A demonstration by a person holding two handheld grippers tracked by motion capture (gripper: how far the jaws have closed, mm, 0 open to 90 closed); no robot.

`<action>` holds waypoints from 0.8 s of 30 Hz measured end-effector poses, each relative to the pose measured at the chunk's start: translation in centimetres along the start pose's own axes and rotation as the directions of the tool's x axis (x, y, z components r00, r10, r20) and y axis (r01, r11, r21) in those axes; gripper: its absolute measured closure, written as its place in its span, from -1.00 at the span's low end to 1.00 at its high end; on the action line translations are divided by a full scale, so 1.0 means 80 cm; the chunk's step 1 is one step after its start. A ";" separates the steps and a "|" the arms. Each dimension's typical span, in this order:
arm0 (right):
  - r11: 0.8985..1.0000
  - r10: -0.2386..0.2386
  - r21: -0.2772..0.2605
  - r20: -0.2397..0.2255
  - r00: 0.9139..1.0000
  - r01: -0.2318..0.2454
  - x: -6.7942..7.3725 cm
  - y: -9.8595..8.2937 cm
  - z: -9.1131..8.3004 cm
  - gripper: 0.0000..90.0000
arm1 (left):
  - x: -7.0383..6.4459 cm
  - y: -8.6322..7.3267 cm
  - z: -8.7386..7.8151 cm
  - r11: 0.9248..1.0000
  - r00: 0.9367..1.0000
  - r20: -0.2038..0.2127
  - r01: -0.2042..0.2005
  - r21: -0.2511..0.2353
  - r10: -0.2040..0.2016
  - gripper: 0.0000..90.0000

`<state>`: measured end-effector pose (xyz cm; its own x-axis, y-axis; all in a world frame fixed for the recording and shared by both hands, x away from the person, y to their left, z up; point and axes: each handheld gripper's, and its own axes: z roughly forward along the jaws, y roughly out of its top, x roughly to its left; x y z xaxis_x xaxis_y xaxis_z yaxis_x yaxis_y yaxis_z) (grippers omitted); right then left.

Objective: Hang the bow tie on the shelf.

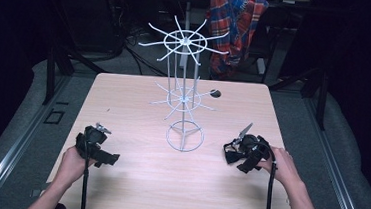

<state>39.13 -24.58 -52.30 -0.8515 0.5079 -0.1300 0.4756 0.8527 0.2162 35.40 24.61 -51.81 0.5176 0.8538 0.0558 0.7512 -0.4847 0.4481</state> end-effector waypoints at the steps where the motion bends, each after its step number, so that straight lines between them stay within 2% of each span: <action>1: 1.000 0.004 0.005 0.001 1.000 -0.004 0.000 0.001 0.001 -0.72 | 0.000 0.000 0.000 1.000 1.000 0.000 0.001 -0.001 -0.001 -1.00; 3: 1.000 -0.009 0.007 -0.012 1.000 0.009 0.000 0.005 0.006 -0.65 | 0.000 0.000 0.000 1.000 1.000 -0.003 0.001 0.001 -0.001 -1.00; 5: 1.000 -0.017 0.012 -0.005 1.000 0.017 0.000 0.006 0.007 -0.61 | 0.000 0.000 0.000 1.000 1.000 -0.003 0.002 0.002 -0.002 -1.00; 11: 1.000 -0.010 -0.009 -0.023 1.000 0.010 -0.004 0.010 0.011 -0.24 | -0.001 0.000 0.001 1.000 1.000 -0.004 0.001 0.006 -0.001 -1.00; 13: 1.000 -0.016 -0.006 -0.023 1.000 0.016 -0.004 0.011 0.012 -0.12 | -0.001 0.000 0.001 1.000 1.000 -0.005 0.000 0.006 0.000 -1.00; 14: 0.999 -0.045 -0.006 -0.020 0.999 0.045 -0.002 0.012 0.011 -0.01 | -0.001 0.000 0.001 1.000 1.000 -0.006 0.000 0.008 0.001 -1.00; 16: 0.999 -0.038 -0.021 -0.022 0.999 0.037 0.001 0.012 0.012 0.03 | -0.001 0.000 0.001 1.000 1.000 -0.006 -0.001 0.009 0.001 -1.00; 17: 0.999 -0.051 -0.009 -0.016 0.999 0.051 0.002 0.014 0.011 0.11 | -0.001 0.000 0.001 1.000 1.000 -0.006 -0.001 0.009 0.001 -1.00; 18: 0.998 -0.058 -0.001 -0.001 0.998 0.058 0.002 0.015 0.010 0.12 | -0.001 0.000 0.001 1.000 1.000 -0.005 -0.002 0.012 0.002 -1.00; 24: 0.999 -0.045 0.000 -0.004 0.999 0.045 -0.002 0.017 0.015 0.13 | -0.002 0.000 0.002 1.000 1.000 -0.005 -0.009 0.017 0.009 -1.00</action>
<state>40.20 -23.33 -53.17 -0.8730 0.4685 -0.1358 0.4368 0.8747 0.2098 35.40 24.43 -51.98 0.5225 0.8502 0.0639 0.7533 -0.4954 0.4326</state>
